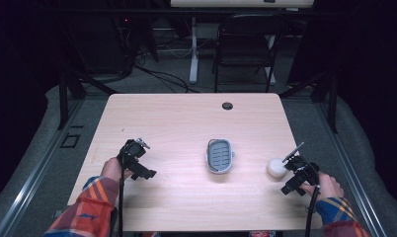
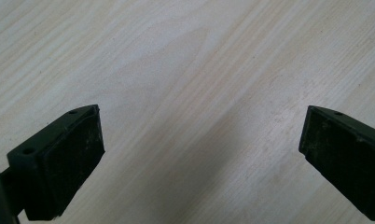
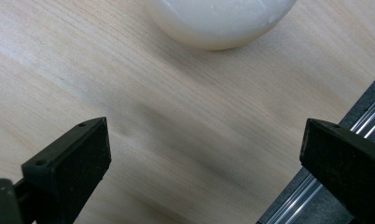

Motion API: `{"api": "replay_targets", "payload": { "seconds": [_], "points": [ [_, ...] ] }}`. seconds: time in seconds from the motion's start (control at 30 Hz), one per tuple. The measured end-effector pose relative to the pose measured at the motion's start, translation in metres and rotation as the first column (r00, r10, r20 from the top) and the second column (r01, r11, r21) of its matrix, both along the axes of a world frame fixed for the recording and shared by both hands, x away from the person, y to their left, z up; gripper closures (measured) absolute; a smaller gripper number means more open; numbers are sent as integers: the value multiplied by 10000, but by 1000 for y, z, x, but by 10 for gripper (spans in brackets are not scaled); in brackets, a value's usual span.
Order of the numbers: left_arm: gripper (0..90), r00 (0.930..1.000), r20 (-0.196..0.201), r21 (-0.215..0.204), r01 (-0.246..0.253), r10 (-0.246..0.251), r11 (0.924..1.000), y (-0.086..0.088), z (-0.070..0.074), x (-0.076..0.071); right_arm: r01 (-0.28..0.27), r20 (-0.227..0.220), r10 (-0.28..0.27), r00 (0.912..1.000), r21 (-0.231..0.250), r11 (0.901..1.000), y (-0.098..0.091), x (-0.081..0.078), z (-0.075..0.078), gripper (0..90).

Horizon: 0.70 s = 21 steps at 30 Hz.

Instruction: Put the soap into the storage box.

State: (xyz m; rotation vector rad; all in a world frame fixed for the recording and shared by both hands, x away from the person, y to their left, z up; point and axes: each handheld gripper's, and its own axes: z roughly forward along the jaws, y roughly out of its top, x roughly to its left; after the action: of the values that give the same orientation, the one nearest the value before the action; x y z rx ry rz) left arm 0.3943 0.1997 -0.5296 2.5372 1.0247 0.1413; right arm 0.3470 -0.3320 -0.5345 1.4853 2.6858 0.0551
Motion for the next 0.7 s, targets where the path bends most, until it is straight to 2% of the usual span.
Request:
{"api": "replay_targets", "payload": {
  "seconds": [0.13, 0.17, 0.3, 0.33, 0.4, 0.43, 0.47, 0.53, 0.57, 0.6, 0.7],
  "points": [
    [0, 10000, -34, 0, 24, -24, 10000, -1, 0, 0, 102, -66, -101, 9999, 63, 9999, -1, 1, -1, 12],
    [0, 10000, -22, 19, 38, -38, 10000, -1, 0, 0, 210, -26, -209, 9998, 268, 9994, -2, 0, -1, 9],
    [0, 10000, 10, 4, -9, 9, 10000, 1, 0, -1, 213, 30, -214, 9998, 337, 9992, -1, 1, 0, 0],
    [0, 10000, 8, -5, -20, 20, 10000, 1, 0, -1, 339, 175, -348, 9992, 476, 9983, 1, 0, -1, 0],
    [0, 10000, 25, -27, -34, 34, 10000, 0, 0, -1, 93, -91, -91, 9999, 207, 9997, 0, 3, 2, 0],
    [0, 10000, 17, 1, 40, -40, 10000, -1, 0, -1, 456, 251, -473, 9986, 628, 9970, 1, 1, -1, 0],
    [0, 10000, 1, 23, 62, -62, 10000, -1, 0, 0, 328, 65, -332, 9994, 592, 9977, 0, 2, 1, 0],
    [0, 10000, -7, 28, 67, -67, 10000, -1, 0, 0, 279, 41, -282, 9996, 569, 9980, 0, 3, 3, 0],
    [0, 10000, -11, 27, 54, -54, 10000, -1, 0, 0, 319, 83, -327, 9994, 772, 9965, 0, 3, 3, 0],
    [0, 10000, -9, 17, 48, -48, 10000, 0, 0, 0, 561, 342, -597, 9976, 973, 9937, 0, 2, 2, 0],
    [0, 10000, 15, 9, 56, -56, 10000, -1, 0, 0, 328, 245, -350, 9991, 865, 9957, 1, 5, 6, 0]
  ]
}}
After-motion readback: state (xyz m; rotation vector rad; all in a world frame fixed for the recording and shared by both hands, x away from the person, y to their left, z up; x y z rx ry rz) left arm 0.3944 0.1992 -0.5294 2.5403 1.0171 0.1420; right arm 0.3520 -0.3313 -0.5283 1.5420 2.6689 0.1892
